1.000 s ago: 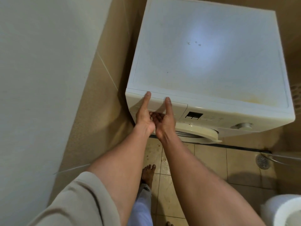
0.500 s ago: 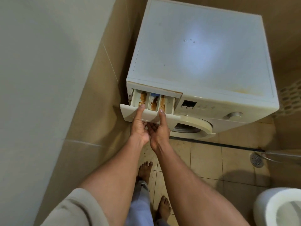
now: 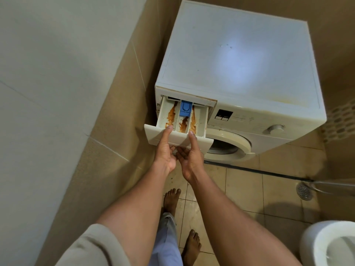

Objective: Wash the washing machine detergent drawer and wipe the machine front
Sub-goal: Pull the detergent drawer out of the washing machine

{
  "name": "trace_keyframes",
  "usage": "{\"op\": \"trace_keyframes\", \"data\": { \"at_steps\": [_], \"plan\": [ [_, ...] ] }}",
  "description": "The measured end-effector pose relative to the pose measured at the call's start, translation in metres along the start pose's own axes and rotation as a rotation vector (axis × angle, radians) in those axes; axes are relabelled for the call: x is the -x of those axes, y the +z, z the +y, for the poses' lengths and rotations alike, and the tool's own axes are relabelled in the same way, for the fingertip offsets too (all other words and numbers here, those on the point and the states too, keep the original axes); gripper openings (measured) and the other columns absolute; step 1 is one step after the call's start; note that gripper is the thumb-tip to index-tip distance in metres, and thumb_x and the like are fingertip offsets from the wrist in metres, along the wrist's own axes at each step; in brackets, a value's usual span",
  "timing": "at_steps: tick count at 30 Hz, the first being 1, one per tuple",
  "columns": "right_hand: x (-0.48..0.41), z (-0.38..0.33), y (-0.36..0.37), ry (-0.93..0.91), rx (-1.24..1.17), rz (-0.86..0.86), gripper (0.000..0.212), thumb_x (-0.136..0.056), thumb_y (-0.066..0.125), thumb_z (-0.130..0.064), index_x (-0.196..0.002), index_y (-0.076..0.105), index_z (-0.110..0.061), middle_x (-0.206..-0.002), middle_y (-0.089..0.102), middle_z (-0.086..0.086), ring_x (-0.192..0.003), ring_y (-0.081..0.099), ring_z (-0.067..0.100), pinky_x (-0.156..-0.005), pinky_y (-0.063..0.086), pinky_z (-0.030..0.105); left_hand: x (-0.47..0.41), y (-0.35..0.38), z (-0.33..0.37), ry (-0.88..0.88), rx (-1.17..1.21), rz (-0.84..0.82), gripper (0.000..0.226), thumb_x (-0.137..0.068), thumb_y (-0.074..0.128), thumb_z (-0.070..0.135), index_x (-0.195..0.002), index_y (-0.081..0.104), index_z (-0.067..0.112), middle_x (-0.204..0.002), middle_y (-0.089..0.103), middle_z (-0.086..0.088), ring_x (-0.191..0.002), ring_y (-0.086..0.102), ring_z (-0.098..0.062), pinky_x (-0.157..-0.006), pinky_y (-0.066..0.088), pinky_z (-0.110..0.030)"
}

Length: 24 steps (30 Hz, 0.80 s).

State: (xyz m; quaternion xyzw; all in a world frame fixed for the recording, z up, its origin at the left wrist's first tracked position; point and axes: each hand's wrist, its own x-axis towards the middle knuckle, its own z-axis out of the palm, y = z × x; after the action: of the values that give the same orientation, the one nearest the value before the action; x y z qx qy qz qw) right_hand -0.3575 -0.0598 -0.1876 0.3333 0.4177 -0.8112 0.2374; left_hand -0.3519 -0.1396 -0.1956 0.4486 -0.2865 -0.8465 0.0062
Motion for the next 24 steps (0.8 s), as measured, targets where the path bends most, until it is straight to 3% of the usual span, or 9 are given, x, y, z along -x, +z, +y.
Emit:
{"op": "trace_keyframes", "data": {
  "at_steps": [3,5,8,11,13,15,18,21,24],
  "plan": [
    [0.001,0.000,-0.004,-0.059,0.298,0.119,0.062,-0.074,0.075,-0.061,-0.112,0.065,-0.014,-0.101,0.075,0.013,-0.090,0.075,0.025,-0.081,0.062,0.041,-0.002,0.000,-0.001,0.015,-0.013,0.013,0.061,-0.080,0.079,0.037,-0.130,0.054,0.012,-0.106,0.068,-0.014,-0.099,0.066,-0.026,-0.099,0.054,-0.043],
    [0.004,-0.005,-0.007,-0.204,0.561,0.246,0.060,-0.074,0.071,-0.068,-0.101,0.070,-0.015,-0.089,0.075,0.005,-0.079,0.075,0.019,-0.068,0.064,0.036,-0.003,0.000,-0.001,0.018,-0.020,0.027,0.067,-0.078,0.080,0.039,-0.133,0.053,0.014,-0.109,0.068,-0.014,-0.102,0.066,-0.027,-0.101,0.053,-0.046],
    [0.014,-0.022,-0.003,-0.486,0.847,0.250,0.049,-0.084,0.067,-0.059,-0.074,0.069,-0.011,-0.067,0.070,0.000,-0.061,0.069,0.013,-0.055,0.057,0.029,-0.002,0.004,-0.003,0.027,0.016,0.070,0.077,-0.070,0.085,0.043,-0.134,0.051,0.016,-0.117,0.067,-0.016,-0.108,0.066,-0.028,-0.096,0.057,-0.046],
    [0.019,-0.038,0.011,-0.723,1.105,0.193,0.036,-0.089,0.066,-0.044,-0.070,0.064,-0.015,-0.062,0.061,-0.006,-0.054,0.056,0.003,-0.051,0.043,0.019,0.000,0.009,-0.006,0.041,0.017,0.082,0.091,-0.058,0.090,0.050,-0.134,0.052,0.018,-0.123,0.066,-0.017,-0.114,0.065,-0.029,-0.094,0.057,-0.050],
    [0.015,-0.048,0.025,-0.847,1.207,0.158,0.025,-0.091,0.064,-0.039,-0.081,0.066,-0.016,-0.069,0.061,-0.008,-0.060,0.056,0.004,-0.055,0.045,0.020,0.001,0.011,-0.007,0.050,-0.024,0.060,0.094,-0.053,0.092,0.050,-0.133,0.054,0.018,-0.123,0.067,-0.015,-0.115,0.065,-0.027,-0.097,0.056,-0.051],
    [0.004,-0.059,0.037,-0.902,1.342,0.111,0.018,-0.094,0.061,-0.031,-0.105,0.067,-0.017,-0.092,0.065,-0.004,-0.083,0.061,0.010,-0.071,0.049,0.022,0.000,0.012,-0.006,0.052,-0.047,0.042,0.086,-0.058,0.091,0.044,-0.132,0.055,0.018,-0.123,0.067,-0.014,-0.116,0.064,-0.026,-0.099,0.055,-0.049],
    [-0.023,-0.067,0.048,-0.811,1.648,0.052,0.049,-0.092,0.062,-0.020,-0.139,0.048,-0.019,-0.129,0.055,0.005,-0.121,0.050,0.021,-0.094,0.044,0.032,-0.007,0.009,-0.006,0.048,-0.059,0.029,0.061,-0.074,0.085,0.031,-0.126,0.056,0.019,-0.123,0.066,-0.013,-0.116,0.063,-0.026,-0.100,0.054,-0.047],
    [-0.045,-0.067,0.053,-0.648,1.871,0.008,0.074,-0.091,0.066,-0.019,-0.153,0.027,-0.025,-0.144,0.043,0.011,-0.129,0.045,0.028,-0.101,0.046,0.042,-0.010,0.004,-0.003,0.034,-0.102,-0.008,0.053,-0.076,0.083,0.029,-0.122,0.057,0.022,-0.124,0.066,-0.014,-0.115,0.063,-0.028,-0.101,0.054,-0.047],
    [-0.057,-0.068,0.057,-0.563,1.989,-0.021,0.079,-0.093,0.062,-0.024,-0.158,0.018,-0.026,-0.152,0.036,0.011,-0.134,0.040,0.032,-0.104,0.045,0.046,-0.011,0.001,-0.002,0.026,-0.124,-0.012,0.057,-0.079,0.081,0.029,-0.128,0.055,0.019,-0.124,0.066,-0.015,-0.115,0.064,-0.028,-0.100,0.055,-0.045]
  ]
}}
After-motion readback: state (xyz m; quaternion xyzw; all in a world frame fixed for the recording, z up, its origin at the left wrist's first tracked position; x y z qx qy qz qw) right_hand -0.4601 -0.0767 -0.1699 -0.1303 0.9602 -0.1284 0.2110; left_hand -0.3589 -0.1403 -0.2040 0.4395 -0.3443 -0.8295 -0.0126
